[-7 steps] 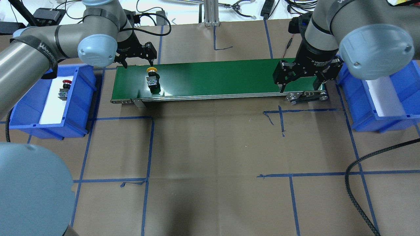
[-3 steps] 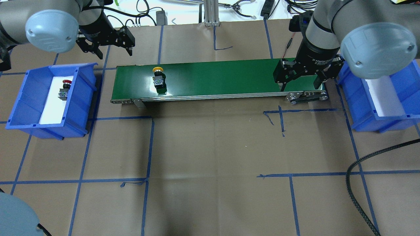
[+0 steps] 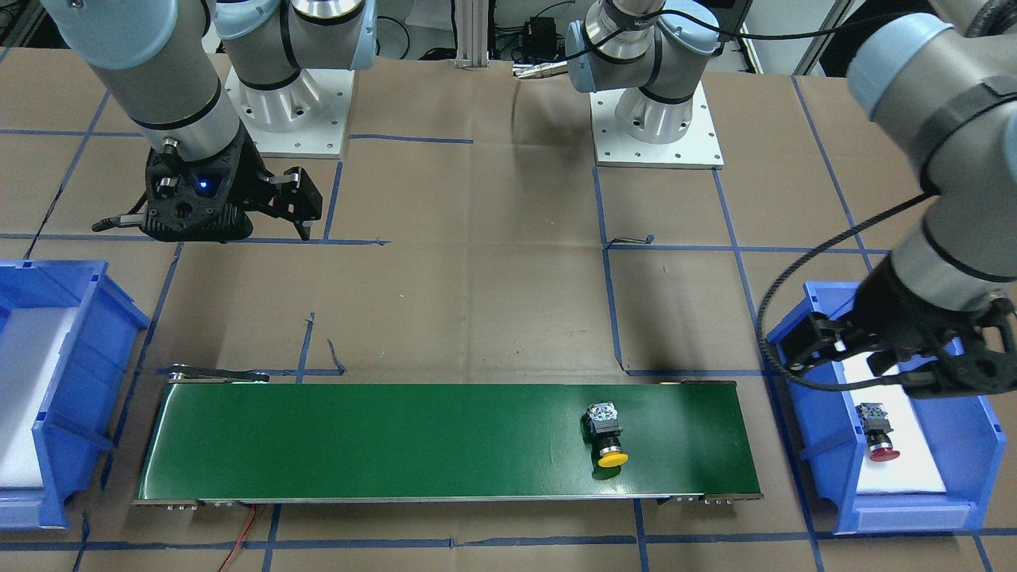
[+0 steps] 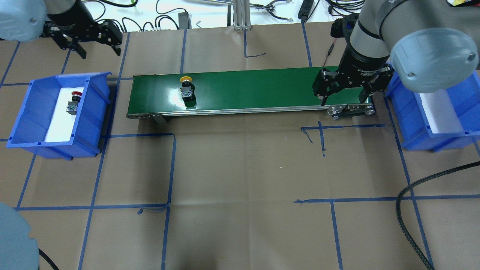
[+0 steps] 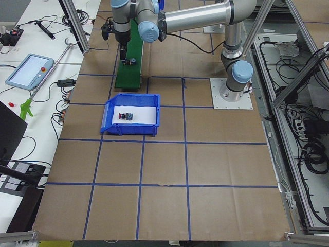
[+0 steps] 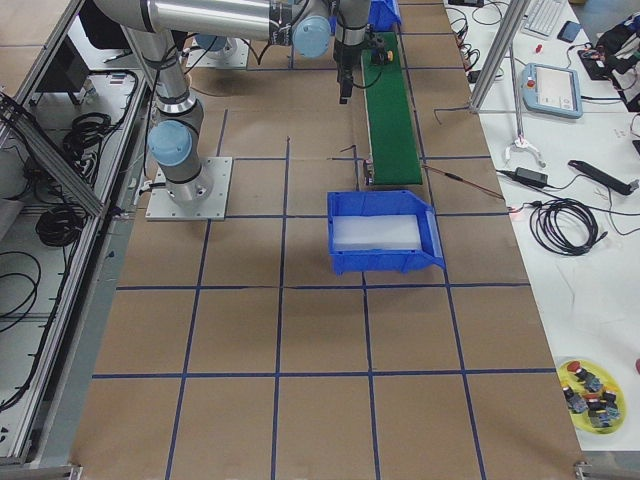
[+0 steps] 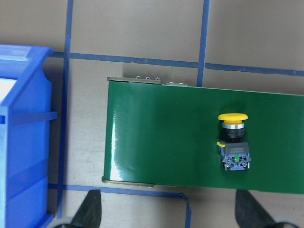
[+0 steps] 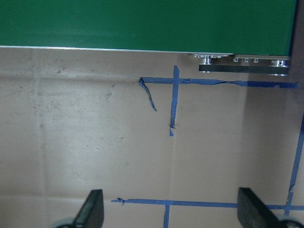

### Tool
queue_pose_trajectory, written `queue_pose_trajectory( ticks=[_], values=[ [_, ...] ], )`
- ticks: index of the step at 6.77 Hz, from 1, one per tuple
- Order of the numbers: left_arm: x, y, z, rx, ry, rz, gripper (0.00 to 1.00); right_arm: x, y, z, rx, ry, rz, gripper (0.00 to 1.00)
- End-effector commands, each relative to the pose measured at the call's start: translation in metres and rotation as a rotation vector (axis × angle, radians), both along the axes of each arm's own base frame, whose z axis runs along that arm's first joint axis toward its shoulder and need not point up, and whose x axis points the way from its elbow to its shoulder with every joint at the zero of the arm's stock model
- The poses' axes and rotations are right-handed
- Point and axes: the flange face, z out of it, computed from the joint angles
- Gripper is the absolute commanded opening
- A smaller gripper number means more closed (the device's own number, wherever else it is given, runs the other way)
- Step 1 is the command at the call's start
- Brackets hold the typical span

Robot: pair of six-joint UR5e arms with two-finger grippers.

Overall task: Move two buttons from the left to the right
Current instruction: 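Open the left gripper and raise it away from the yellow button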

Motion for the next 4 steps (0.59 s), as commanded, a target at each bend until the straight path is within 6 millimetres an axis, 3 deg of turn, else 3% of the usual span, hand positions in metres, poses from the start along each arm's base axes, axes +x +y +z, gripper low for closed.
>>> queue_pose_trajectory(
  ticks=[1,3,4],
  values=[
    [0.098,0.008,-0.007,0.023,-0.013,-0.051,1.0,0.0,0.001,0.001,-0.002,0.0,0.0,1.0],
    [0.175,0.013,-0.037,0.058,-0.006,-0.099,1.0,0.0,0.001,0.002,-0.005,0.0,0.0,1.0],
    [0.182,0.015,-0.057,0.079,0.013,-0.098,1.0,0.0,0.001,0.002,-0.005,0.0,0.0,1.0]
  ],
)
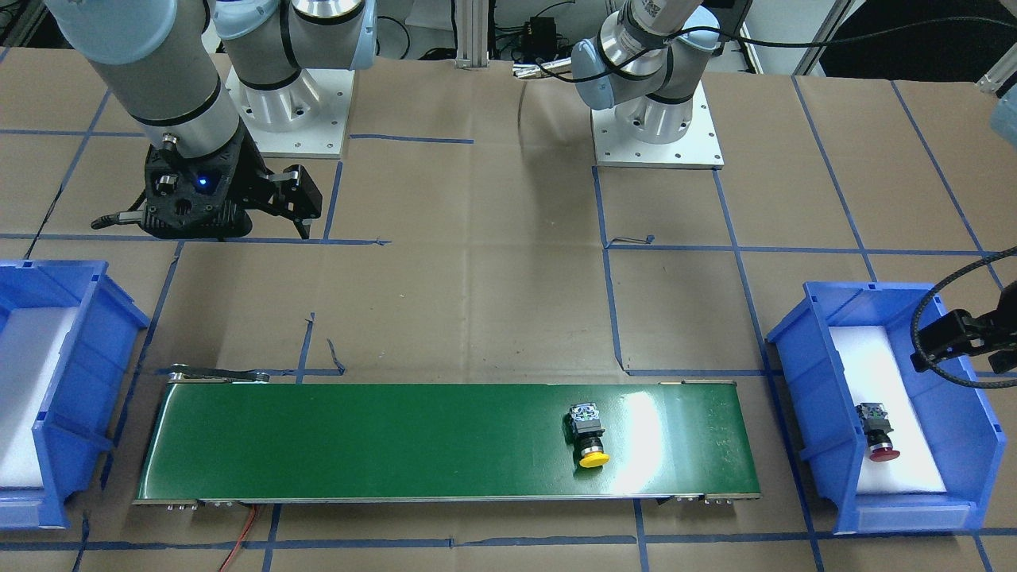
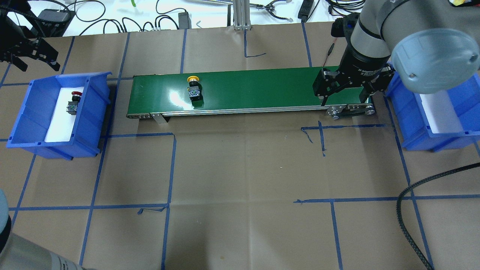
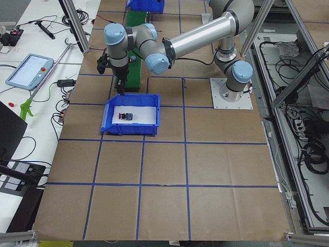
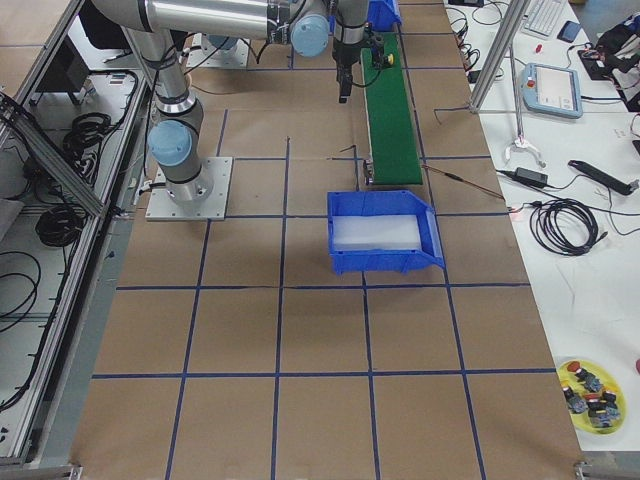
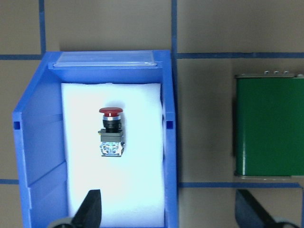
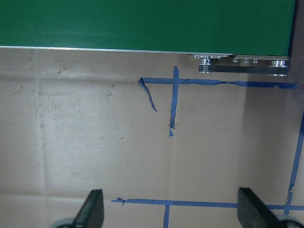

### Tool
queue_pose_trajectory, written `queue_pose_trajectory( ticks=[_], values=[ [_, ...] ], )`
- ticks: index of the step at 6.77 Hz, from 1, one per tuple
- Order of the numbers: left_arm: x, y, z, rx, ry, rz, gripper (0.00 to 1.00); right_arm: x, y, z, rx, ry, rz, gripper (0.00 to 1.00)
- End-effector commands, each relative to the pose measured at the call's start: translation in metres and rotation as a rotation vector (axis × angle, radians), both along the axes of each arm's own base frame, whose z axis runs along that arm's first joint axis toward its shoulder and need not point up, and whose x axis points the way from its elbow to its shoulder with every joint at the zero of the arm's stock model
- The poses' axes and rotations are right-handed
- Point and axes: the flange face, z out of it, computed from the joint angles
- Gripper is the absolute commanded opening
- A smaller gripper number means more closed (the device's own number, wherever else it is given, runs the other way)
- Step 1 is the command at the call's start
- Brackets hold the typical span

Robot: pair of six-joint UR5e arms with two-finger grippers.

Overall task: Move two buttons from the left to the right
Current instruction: 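Lower the left gripper into the bin and grasp the red button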

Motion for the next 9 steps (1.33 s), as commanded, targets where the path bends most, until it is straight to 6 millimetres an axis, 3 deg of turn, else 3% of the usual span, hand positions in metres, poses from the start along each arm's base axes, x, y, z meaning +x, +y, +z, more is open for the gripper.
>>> queue_pose_trajectory(
  ticks=[1,2,5,9],
  values=[
    [0.023,0.0,-0.039,0.027,0.018,-0.007,1.0,0.0,0.0,0.0,-0.001,0.0,0.0,1.0],
    [0.024,-0.004,-0.063,0.016,0.013,-0.007,1.0,0.0,0.0,0.0,-0.001,0.0,0.0,1.0],
    [0.022,0.001,-0.11,0.011,0.012,-0.012,0.99,0.0,0.0,0.001,-0.002,0.0,0.0,1.0],
    [0.029,-0.01,-0.161,0.041,0.031,-0.008,0.99,-0.001,-0.001,0.002,-0.004,0.0,-0.002,1.0]
  ],
)
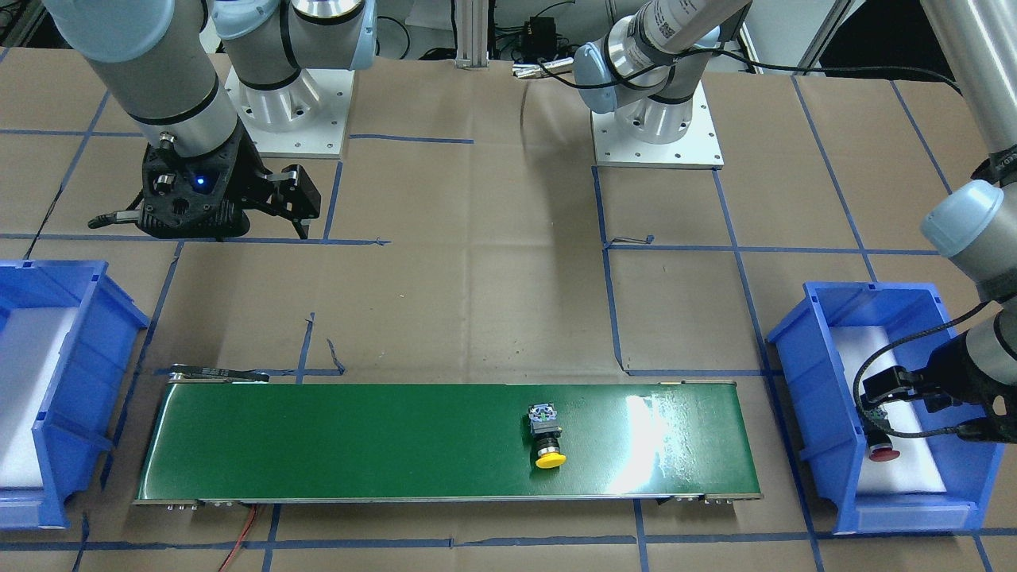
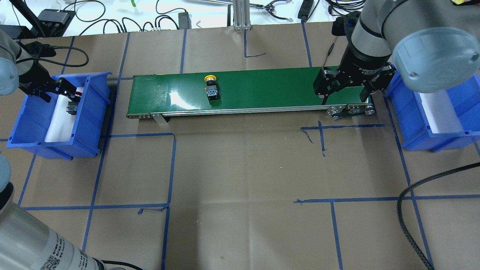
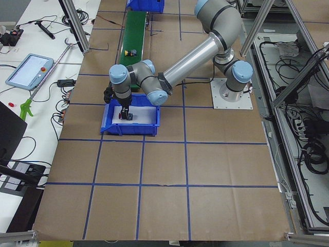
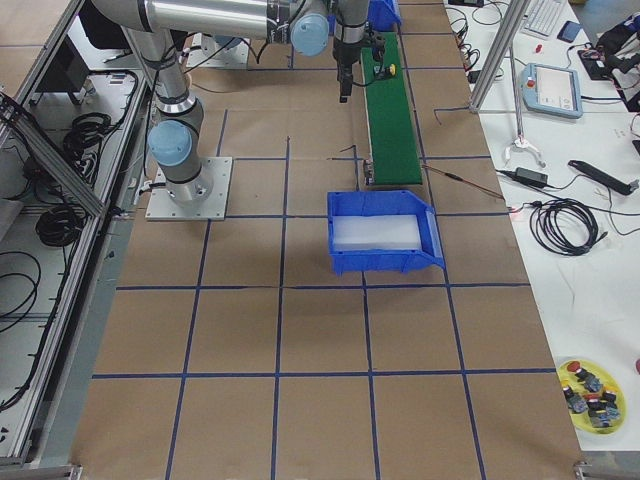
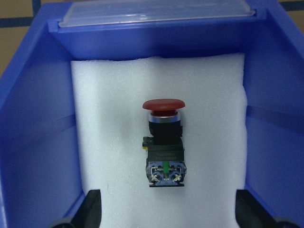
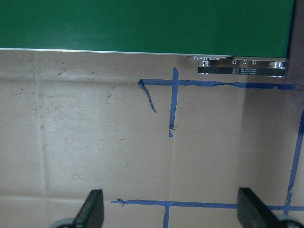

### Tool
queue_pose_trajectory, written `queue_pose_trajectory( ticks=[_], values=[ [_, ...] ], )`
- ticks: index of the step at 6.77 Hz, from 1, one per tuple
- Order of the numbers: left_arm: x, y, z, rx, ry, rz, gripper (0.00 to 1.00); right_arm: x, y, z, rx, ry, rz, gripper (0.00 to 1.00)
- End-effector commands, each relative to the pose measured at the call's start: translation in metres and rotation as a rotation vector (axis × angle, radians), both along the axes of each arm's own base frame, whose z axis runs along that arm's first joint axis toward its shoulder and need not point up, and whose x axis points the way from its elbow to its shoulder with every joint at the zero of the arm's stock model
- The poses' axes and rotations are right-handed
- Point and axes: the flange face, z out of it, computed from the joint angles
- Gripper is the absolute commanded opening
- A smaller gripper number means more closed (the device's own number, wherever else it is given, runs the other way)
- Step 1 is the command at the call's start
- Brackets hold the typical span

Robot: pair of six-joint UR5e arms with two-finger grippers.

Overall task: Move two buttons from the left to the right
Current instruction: 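Lower the left gripper into the bin and grasp the red button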

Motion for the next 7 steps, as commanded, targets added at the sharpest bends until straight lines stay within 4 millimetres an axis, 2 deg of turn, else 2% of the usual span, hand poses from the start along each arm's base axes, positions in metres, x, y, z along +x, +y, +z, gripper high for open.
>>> queue_pose_trajectory(
  ticks=[1,2,4,5,7],
  values=[
    [0.003,-0.005,-0.025,0.012,0.013,0.002,0.99,0.0,0.0,-0.001,0.001,0.0,0.0,1.0],
    [0.004,-0.006,-0.035,0.021,0.018,0.002,0.99,0.0,0.0,-0.001,0.001,0.0,0.0,1.0],
    [0.005,-0.007,-0.041,0.023,0.021,0.003,0.97,0.0,0.0,-0.001,0.003,0.0,0.0,1.0],
    [0.005,-0.007,-0.044,0.029,0.021,0.002,0.85,0.0,0.001,-0.002,0.004,0.0,0.0,1.0],
    [0.007,-0.011,-0.041,0.019,0.019,0.011,0.25,0.0,0.0,-0.003,0.006,0.0,0.0,1.0]
  ],
)
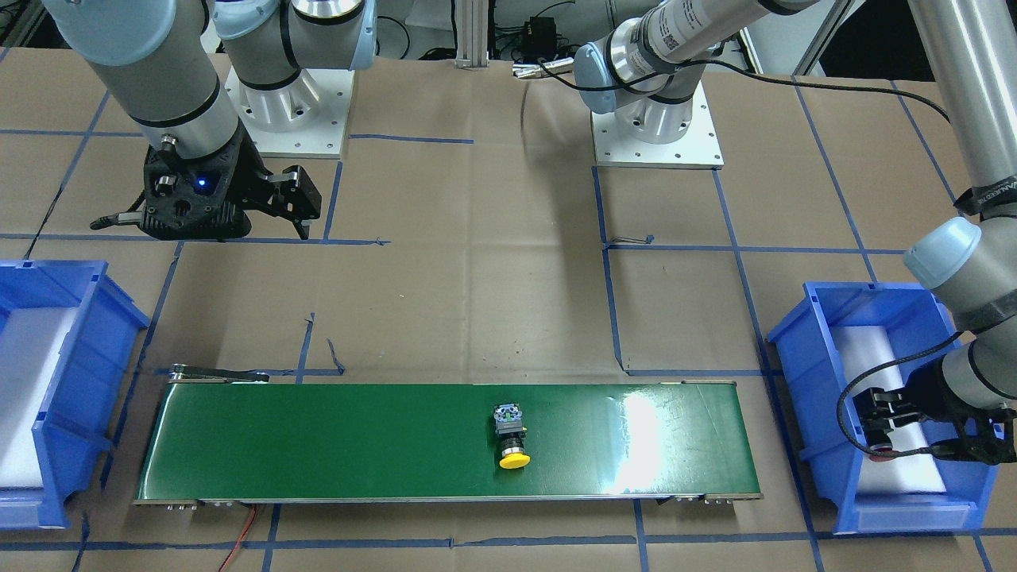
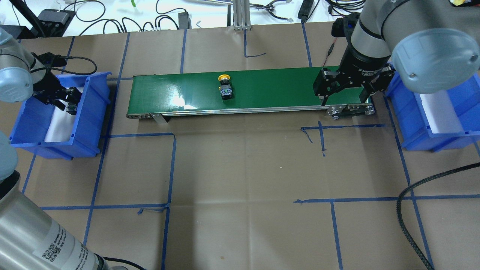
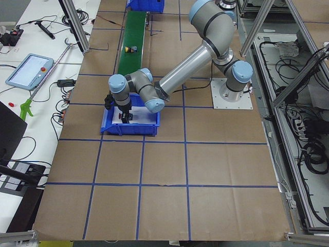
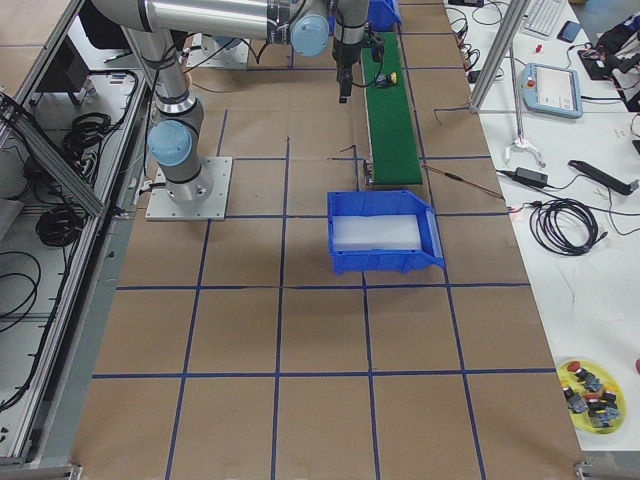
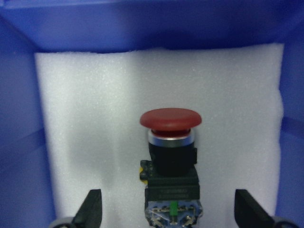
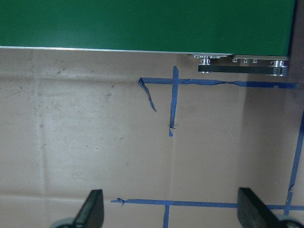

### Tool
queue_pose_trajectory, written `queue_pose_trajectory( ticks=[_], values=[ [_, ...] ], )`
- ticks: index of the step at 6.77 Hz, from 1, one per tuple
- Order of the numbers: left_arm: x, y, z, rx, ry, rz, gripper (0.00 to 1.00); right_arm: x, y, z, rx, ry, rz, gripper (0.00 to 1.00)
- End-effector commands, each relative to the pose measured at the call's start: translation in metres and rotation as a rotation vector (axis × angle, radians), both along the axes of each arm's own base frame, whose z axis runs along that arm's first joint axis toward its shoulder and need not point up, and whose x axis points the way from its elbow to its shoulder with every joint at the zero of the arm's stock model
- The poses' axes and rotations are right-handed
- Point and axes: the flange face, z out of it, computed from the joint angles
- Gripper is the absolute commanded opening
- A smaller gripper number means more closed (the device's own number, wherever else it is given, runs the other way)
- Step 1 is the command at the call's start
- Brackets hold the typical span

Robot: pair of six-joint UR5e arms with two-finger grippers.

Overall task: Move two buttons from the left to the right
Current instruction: 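Lower the left gripper into the bin and grasp the red button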

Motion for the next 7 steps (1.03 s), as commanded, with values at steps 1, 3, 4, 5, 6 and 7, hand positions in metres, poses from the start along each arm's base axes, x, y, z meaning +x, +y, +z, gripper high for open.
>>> queue_pose_trajectory(
  ticks=[1,3,4,5,6,7],
  values=[
    [0.001,-0.003,0.003,-0.008,-0.002,0.004,0.07,0.001,-0.001,-0.003,0.005,0.0,0.001,1.0],
    [0.003,-0.005,0.024,-0.028,-0.016,0.006,0.0,0.002,-0.008,-0.014,0.012,-0.007,-0.002,1.0],
    [-0.001,0.0,0.051,-0.041,-0.025,0.004,0.0,0.002,-0.019,-0.026,-0.017,-0.006,-0.002,1.0],
    [-0.009,0.01,0.086,-0.042,-0.027,0.001,0.0,0.002,-0.03,-0.033,-0.098,-0.009,-0.002,1.0],
    [-0.015,0.021,0.121,-0.037,-0.026,0.009,0.0,0.003,-0.037,-0.044,-0.155,-0.013,-0.003,1.0],
    [-0.019,0.027,0.151,-0.041,-0.028,0.007,0.0,0.003,-0.04,-0.06,-0.163,-0.014,-0.004,1.0]
  ],
)
